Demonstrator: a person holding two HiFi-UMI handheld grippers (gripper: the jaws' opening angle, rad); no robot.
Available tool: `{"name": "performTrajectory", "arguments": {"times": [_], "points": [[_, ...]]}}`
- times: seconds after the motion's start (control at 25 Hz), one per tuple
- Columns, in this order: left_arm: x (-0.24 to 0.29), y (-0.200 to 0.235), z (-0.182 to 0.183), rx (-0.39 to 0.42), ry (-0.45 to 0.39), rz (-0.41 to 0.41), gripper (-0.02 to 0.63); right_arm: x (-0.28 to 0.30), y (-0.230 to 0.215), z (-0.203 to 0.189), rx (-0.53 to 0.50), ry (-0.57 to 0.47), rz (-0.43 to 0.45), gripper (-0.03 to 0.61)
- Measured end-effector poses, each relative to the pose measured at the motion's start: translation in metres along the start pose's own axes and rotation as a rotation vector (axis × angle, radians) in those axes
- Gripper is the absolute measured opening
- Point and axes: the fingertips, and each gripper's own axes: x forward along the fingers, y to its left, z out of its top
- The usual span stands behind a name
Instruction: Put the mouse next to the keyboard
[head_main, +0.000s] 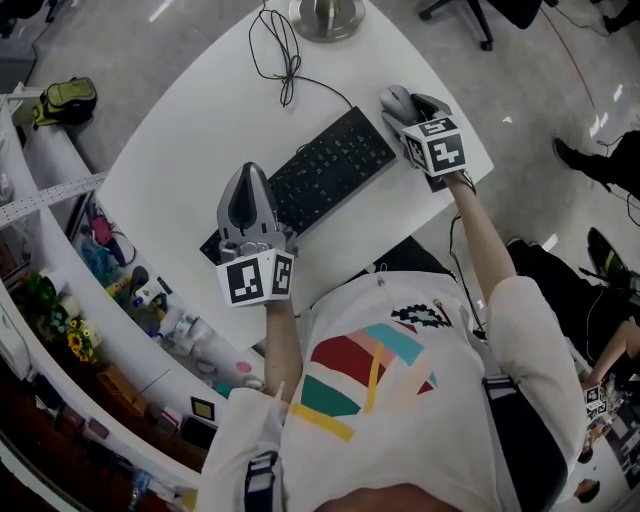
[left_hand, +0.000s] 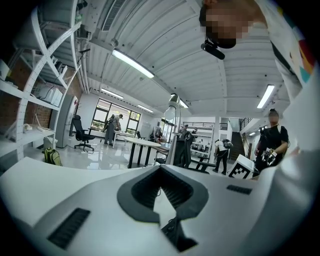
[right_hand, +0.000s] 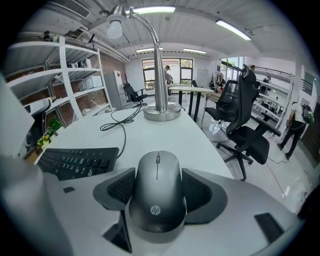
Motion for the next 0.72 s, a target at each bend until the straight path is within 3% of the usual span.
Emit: {"name": "performTrajectory", "arguments": {"times": [0.52, 0.72], "points": [[-0.0001, -0.0012, -0.0025, 0.002, 0.003, 0.009, 0.044, 0.0024, 0.0009, -0.0055, 0.000, -0.033, 0.010, 0.302], [-0.0052, -0.0023, 0.0024, 0.012, -0.012, 0.015, 0.044, 0.0001, 0.0004, -0.0030, -0.051, -0.046, 0.003, 0.304]]}}
